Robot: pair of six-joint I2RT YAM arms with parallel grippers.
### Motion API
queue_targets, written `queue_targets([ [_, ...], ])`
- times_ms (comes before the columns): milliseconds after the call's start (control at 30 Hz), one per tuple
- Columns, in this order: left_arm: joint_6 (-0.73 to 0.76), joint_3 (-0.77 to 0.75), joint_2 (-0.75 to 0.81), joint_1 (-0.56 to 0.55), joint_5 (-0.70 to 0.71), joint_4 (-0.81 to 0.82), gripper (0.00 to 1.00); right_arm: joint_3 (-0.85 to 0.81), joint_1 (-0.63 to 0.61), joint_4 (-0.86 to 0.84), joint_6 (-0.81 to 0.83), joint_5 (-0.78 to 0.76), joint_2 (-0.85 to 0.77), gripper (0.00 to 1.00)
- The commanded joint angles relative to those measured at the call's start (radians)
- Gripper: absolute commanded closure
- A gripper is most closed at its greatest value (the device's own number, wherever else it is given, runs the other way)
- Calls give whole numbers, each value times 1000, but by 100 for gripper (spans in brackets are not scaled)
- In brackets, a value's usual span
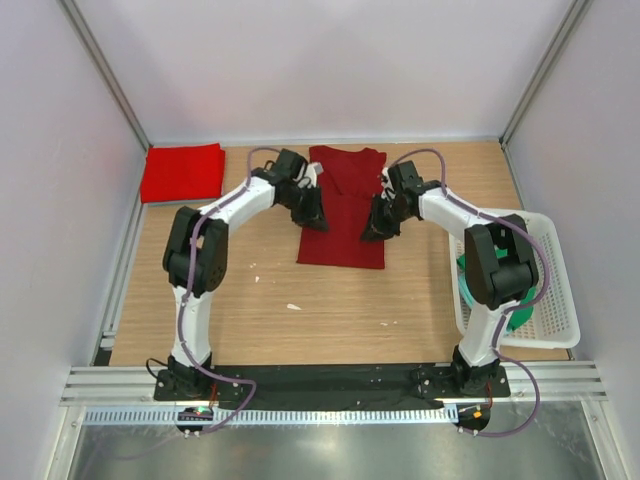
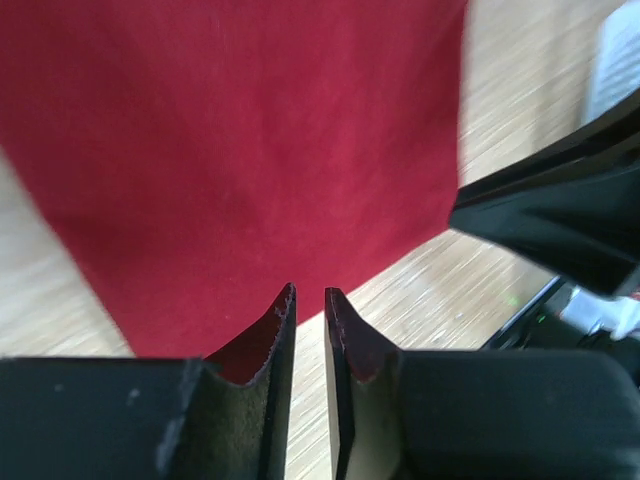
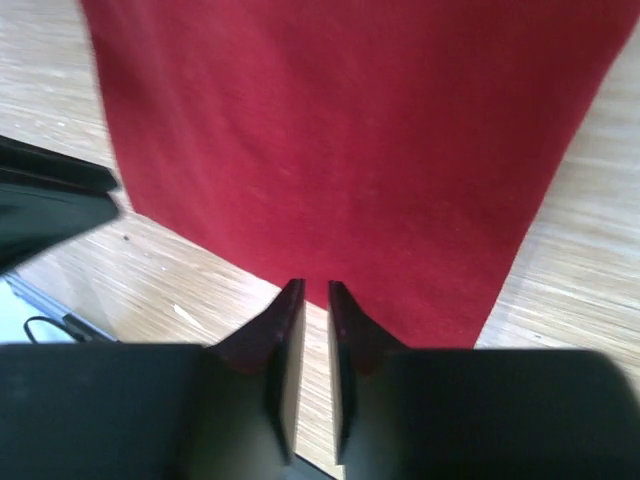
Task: Fold and stack the t-shirts
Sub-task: Fold the tshirt
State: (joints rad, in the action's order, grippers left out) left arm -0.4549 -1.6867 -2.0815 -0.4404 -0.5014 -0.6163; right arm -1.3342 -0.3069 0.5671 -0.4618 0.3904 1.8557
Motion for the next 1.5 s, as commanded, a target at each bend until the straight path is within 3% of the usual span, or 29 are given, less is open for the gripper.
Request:
queue_targets([
  [0,-13,68,-26,6,-32,47,83,75,17,-151,-70,88,-24,81],
  [100,-2,128,-34,6,7,38,84,121,18,-179,-71,120,-1,87],
  [467,-21,439,23,-18,55,93,89,348,-20,-234,-55,113,-18,87],
  [733,-96,717,334,-116,-29,139,87,569,-52,-199,-83,133,-305,85],
  [933,-54,592,446,-112,40,16,74,446,-17,-142,-61,114,-328,70],
  [1067,-60,480,332,-74,-11,65,77,348,-5,-272,-109,177,-196,67],
  [1133,-103,447,285,-43,-80,160,81,304,-6,-376,-178,247,-138,69],
  [1267,-174,410,181,-9,-178,323,83,259,-11,-562,-319,363,-9,89],
  [1467,-301,441,71,37,-238,538,86,270,-9,-798,-454,468,117,95],
])
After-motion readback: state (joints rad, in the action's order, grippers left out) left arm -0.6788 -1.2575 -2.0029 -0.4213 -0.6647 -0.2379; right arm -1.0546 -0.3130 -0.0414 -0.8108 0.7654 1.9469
